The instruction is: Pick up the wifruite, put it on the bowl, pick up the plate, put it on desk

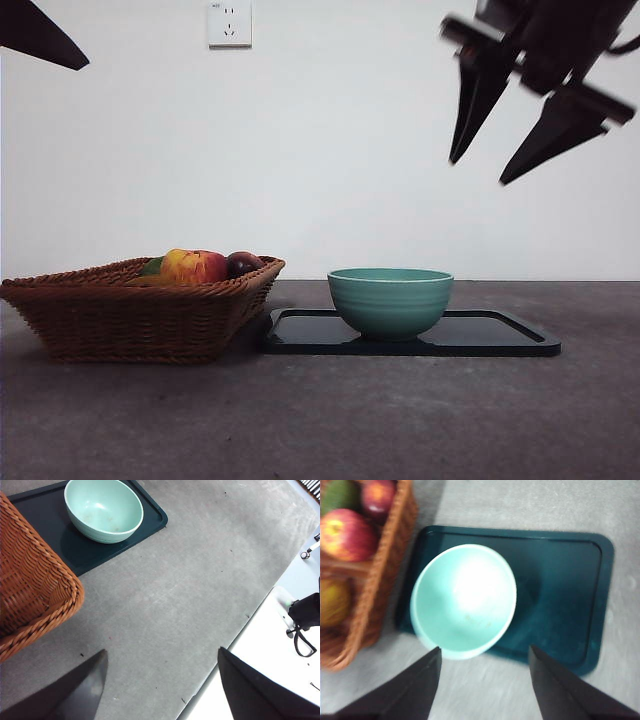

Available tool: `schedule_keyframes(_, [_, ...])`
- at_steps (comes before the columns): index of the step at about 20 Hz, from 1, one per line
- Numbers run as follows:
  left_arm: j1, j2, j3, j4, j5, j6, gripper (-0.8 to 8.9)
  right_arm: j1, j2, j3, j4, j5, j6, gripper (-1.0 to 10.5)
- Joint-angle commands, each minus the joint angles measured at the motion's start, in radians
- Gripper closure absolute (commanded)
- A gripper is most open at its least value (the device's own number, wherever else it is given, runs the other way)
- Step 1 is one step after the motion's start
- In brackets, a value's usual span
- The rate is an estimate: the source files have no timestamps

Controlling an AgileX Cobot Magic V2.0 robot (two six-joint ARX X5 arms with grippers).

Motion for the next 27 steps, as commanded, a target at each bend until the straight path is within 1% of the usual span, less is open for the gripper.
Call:
schedule_keyframes(1, [-0.005,0.006,0.011,0.011,0.008,0.013,4.69,0.003,0.087,0.039,0.037,0.003,-0.028,6.7])
schedule_keyframes(10, [-0.005,0.006,0.011,0.011,0.008,0.013,4.69,0.006,0.317,0.039,0.194,0.005,-0.027,6.8])
schedule_keyframes(11, [-0.005,0.006,0.011,0.011,0.008,0.013,4.69,0.006,0.332,0.039,0.203,0.008,-0.027,7.1])
schedule_keyframes(12, [-0.005,0.006,0.011,0.011,0.008,0.013,4.69,0.006,0.347,0.039,0.209,0.023,-0.027,7.6])
schedule_keyframes(14, [-0.005,0.006,0.011,0.011,0.008,0.013,4.69,0.006,0.364,0.039,0.220,0.030,-0.028,8.1])
schedule_keyframes(16, [-0.005,0.006,0.011,0.010,0.008,0.013,4.70,0.006,0.367,0.039,0.237,0.048,-0.028,8.2])
schedule_keyframes(18, [-0.005,0.006,0.011,0.010,0.008,0.013,4.69,0.006,0.368,0.039,0.249,0.049,-0.028,8.9])
schedule_keyframes(21, [-0.005,0.006,0.011,0.011,0.008,0.013,4.69,0.006,0.368,0.039,0.268,0.049,-0.028,9.3])
schedule_keyframes(24, [-0.005,0.006,0.011,0.010,0.008,0.013,4.69,0.006,0.367,0.045,0.290,0.048,-0.024,9.3])
schedule_keyframes(27, [-0.005,0.006,0.011,0.010,0.008,0.013,4.70,0.006,0.346,0.077,0.256,0.048,-0.026,9.3])
